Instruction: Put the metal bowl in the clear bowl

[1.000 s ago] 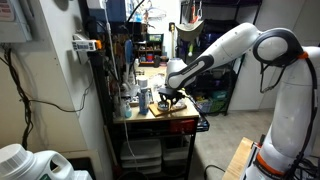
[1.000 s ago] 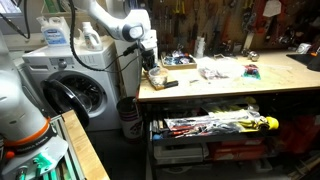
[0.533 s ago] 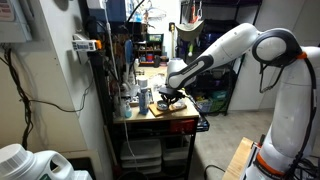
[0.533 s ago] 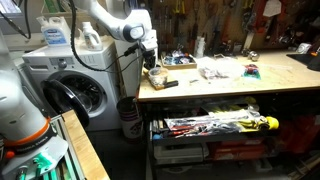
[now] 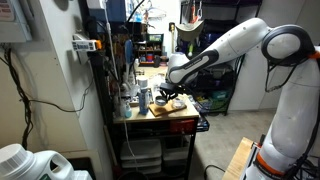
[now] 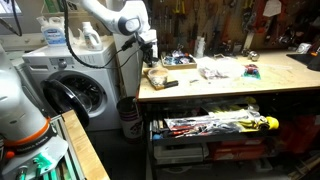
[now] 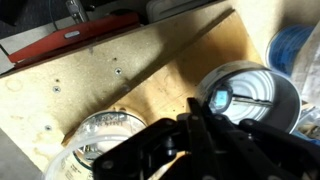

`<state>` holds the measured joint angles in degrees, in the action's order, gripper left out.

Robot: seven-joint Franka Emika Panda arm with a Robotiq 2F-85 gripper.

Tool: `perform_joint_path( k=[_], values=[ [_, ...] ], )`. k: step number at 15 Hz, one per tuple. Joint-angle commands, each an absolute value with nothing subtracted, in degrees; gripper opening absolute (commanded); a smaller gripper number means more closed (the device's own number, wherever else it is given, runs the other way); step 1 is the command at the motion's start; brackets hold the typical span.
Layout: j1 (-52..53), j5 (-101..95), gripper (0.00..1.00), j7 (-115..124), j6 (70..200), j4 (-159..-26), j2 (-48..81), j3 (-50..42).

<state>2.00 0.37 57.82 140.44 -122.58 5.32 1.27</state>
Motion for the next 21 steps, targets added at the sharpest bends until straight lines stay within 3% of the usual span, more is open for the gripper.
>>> perform_joint_path(
  k=[1, 6, 10, 21],
  values=[
    [2.08, 2.07, 0.01, 47.25, 136.98, -128.0, -2.62, 1.61],
    [-0.01, -2.61, 0.01, 35.97, 129.51, -132.82, -10.83, 0.64],
    [-3.57, -3.5, 0.01, 31.57, 130.84, -135.46, -13.92, -1.05],
    [-8.01, -1.68, 0.01, 31.23, 136.7, -131.66, -6.17, -2.91]
  ],
)
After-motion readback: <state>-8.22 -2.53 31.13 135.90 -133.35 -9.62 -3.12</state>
